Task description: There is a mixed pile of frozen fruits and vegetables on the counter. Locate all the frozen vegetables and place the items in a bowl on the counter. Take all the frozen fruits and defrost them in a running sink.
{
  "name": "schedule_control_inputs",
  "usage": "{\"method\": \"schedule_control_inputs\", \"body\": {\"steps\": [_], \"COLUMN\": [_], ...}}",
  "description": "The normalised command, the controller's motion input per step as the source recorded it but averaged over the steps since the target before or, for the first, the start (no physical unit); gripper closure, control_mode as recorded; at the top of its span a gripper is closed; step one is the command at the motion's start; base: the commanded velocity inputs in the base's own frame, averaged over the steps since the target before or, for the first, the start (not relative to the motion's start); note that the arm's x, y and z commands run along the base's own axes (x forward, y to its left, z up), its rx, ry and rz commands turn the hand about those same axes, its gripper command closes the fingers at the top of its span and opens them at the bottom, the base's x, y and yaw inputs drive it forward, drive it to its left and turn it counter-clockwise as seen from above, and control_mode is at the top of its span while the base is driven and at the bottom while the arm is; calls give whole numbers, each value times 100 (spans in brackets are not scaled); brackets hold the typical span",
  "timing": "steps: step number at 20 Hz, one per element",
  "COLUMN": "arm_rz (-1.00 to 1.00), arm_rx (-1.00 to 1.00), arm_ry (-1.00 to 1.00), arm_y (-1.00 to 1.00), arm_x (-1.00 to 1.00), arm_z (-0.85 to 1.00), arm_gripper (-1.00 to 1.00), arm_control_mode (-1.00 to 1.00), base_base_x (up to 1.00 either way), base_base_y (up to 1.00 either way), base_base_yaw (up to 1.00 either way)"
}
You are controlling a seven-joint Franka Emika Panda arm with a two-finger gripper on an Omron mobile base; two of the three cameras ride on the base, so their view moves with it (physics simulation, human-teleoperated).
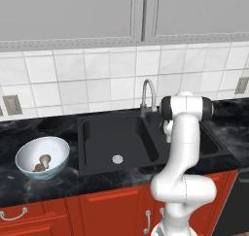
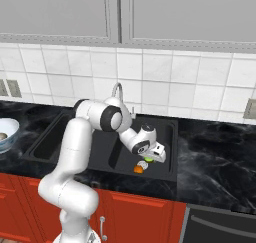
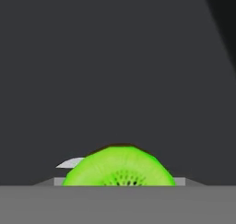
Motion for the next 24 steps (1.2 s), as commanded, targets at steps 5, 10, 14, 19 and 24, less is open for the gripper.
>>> {"method": "schedule_control_inputs", "body": {"steps": [5, 10, 14, 19, 24], "arm_rz": [0, 0, 0, 0, 0], "arm_rx": [0, 0, 0, 2, 1], "arm_ry": [0, 1, 2, 0, 0], "arm_y": [0, -1, -4, -1, 0], "arm_x": [0, -2, -15, -50, -33], "arm_z": [0, 17, 32, 47, 51], "arm_gripper": [-100, -100, -100, -100, -100], "arm_control_mode": [-100, -100, -100, -100, -100], "base_base_x": [0, 0, 0, 0, 0], "base_base_y": [0, 0, 0, 0, 0], "base_base_yaw": [0, 0, 0, 0, 0]}}
